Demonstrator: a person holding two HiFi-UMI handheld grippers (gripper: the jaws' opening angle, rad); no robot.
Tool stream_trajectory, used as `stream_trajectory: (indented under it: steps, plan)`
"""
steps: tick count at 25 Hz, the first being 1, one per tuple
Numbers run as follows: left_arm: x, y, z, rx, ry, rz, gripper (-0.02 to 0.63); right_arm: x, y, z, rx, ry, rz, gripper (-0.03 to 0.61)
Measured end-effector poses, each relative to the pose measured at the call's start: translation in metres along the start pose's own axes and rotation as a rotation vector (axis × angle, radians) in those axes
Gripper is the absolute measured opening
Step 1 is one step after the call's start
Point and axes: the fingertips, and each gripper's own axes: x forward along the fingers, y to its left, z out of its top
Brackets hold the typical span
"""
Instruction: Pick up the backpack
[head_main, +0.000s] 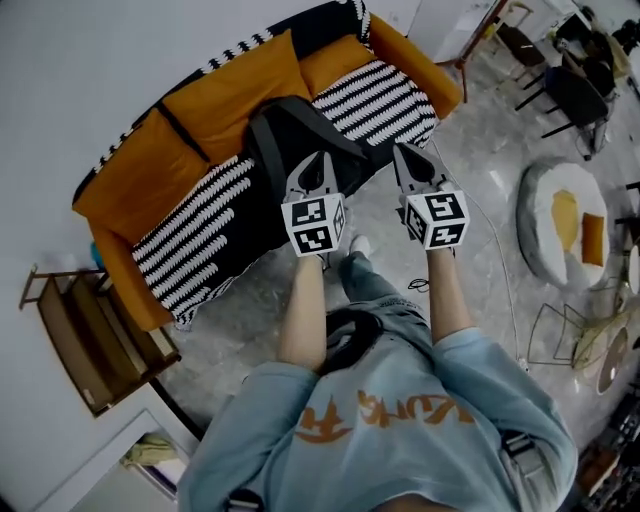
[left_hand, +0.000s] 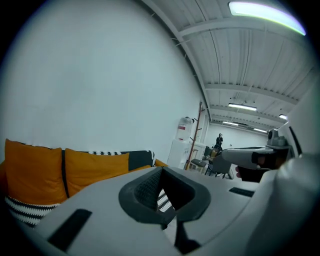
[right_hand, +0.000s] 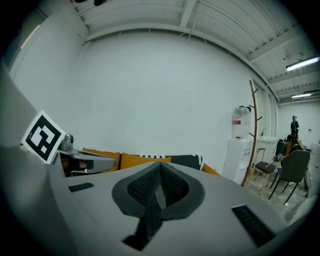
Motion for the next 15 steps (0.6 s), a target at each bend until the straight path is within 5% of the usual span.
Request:
stream_trajectory:
  steps: [10, 15]
  plan:
    - [0.105, 0.01, 0.007, -0.028, 0.045, 0.121, 0.015, 0.1, -0.094, 0.003, 0.048, 0.021, 0.07, -0.002]
    - [0.11, 0.033, 0.004, -0.012, 0.08, 0.214, 0.015, 0.136, -0.091, -0.002, 0.104, 0.025, 0.16, -0.002]
